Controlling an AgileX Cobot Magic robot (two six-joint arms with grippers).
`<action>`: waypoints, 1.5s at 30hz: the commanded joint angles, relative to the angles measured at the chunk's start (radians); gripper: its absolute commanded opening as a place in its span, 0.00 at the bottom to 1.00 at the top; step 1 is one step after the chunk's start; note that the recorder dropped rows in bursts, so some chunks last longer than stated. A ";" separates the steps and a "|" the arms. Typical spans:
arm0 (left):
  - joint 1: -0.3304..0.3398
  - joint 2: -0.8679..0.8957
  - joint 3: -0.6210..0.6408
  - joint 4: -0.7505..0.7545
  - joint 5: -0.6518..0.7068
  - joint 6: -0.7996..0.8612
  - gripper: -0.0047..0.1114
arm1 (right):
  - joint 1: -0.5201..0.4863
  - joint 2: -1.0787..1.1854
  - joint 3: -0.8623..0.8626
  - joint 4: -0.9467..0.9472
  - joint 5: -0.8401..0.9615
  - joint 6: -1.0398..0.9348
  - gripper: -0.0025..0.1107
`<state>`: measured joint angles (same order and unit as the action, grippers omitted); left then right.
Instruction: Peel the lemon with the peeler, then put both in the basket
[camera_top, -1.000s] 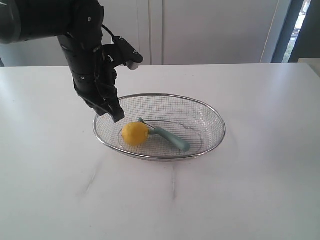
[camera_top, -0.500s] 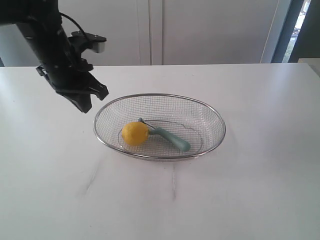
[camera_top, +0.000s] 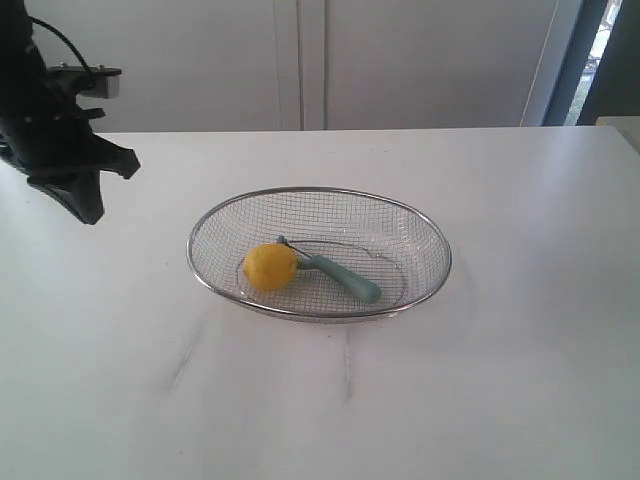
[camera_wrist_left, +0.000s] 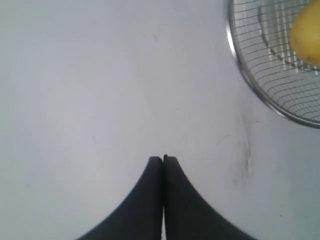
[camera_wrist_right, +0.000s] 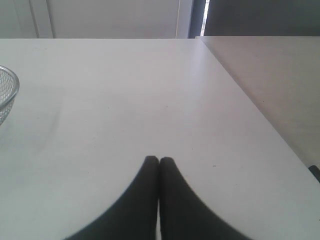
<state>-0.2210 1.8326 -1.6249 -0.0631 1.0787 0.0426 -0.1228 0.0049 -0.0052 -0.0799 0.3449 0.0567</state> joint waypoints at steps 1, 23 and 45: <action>0.061 -0.041 0.002 -0.015 0.040 -0.018 0.04 | -0.008 -0.005 0.005 -0.002 -0.002 -0.007 0.02; 0.129 -0.387 0.291 0.004 -0.156 -0.066 0.04 | -0.008 -0.005 0.005 -0.002 -0.002 -0.007 0.02; 0.129 -0.857 0.585 0.008 -0.238 -0.016 0.04 | -0.008 -0.005 0.005 -0.002 -0.002 -0.007 0.02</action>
<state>-0.0952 1.0451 -1.0710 -0.0570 0.8412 0.0199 -0.1228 0.0049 -0.0052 -0.0799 0.3449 0.0567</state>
